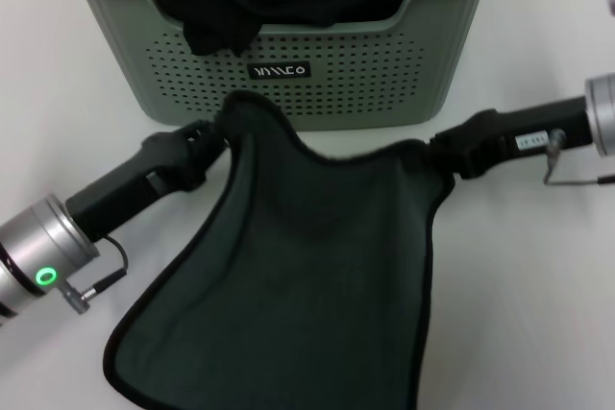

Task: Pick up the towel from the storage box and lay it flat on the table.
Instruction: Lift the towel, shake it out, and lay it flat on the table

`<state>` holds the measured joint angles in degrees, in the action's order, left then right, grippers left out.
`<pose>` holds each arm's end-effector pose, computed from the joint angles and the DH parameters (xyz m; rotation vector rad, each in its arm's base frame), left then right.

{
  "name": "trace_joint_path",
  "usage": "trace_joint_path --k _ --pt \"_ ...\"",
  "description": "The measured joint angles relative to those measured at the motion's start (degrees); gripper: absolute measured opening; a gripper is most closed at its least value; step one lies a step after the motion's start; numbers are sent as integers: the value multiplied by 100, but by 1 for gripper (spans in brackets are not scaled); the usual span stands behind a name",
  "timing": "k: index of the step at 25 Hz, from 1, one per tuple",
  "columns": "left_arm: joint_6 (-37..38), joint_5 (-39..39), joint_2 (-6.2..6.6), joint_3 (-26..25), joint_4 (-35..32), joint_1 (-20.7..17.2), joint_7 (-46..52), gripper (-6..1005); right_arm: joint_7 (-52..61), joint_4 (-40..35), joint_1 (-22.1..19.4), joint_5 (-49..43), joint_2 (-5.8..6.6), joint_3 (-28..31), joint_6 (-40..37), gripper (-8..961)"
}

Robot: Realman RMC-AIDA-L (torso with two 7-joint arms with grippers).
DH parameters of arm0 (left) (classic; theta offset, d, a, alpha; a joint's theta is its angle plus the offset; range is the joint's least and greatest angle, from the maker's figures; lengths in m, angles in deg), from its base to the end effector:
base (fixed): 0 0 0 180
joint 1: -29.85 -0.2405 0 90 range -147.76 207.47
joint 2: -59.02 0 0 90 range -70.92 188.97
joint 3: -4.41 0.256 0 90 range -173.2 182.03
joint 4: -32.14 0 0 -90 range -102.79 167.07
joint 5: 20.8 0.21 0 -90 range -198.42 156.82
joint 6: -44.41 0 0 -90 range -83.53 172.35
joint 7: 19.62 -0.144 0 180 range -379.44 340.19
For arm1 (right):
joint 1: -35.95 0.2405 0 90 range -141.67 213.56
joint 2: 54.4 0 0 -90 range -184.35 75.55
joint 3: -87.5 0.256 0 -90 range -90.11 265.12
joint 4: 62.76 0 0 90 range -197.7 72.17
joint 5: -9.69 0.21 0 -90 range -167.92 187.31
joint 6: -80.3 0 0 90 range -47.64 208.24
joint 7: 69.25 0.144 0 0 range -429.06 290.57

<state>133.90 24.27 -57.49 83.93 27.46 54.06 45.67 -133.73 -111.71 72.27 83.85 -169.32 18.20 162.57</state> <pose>-0.2866 0.2770 -0.0345 -2.2050 -1.0394 -1.3405 0.1823 0.3653 -0.0124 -2.9050 0.9347 0.4474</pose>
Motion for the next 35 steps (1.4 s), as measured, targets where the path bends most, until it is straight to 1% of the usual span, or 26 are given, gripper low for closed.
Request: trace_joint_path --k 5,7,9,13,17,19,21,22,27,29,32,34,35 --pt "-750 -334 14 2 -43 10 157 19 485 179 611 -863 -7 4 -270 2" --pt "-967 -360 18 3 -55 16 172 19 626 302 889 -1258 -30 4 -359 3" --pt "-1203 -347 50 7 -65 35 173 18 708 429 1083 -1529 -41 -3 -436 3" --pt "-1497 -286 159 36 -143 37 156 18 804 695 1456 -1981 -56 -36 -628 4" --pt "-1587 2 302 38 -208 48 109 18 922 745 1631 -2303 -90 -51 -869 5" --pt "-1720 144 341 41 -315 46 113 18 964 756 1673 -2372 -101 -104 -963 5" --pt "-1802 226 351 44 -388 41 113 21 1028 763 1687 -2385 -104 -239 -1041 6" --pt "-2087 409 367 42 -556 27 145 22 1074 764 1697 -2387 -105 -349 -1085 6" --pt "-2421 534 398 27 -630 85 410 30 1159 694 1691 -2374 -111 -495 -1073 7" --pt "-2424 519 421 11 -659 65 465 94 1163 521 1595 -2341 -114 -475 -971 7" --pt "-2395 464 424 -98 -842 -105 480 189 1263 103 1372 -2324 -112 -459 -835 8" --pt "-2388 458 423 -131 -909 -165 485 232 1404 -214 1203 -2347 -106 -478 -774 169" --pt "-2383 453 415 -195 -1109 -316 504 254 1457 -359 1126 -2362 -104 -488 -735 206"
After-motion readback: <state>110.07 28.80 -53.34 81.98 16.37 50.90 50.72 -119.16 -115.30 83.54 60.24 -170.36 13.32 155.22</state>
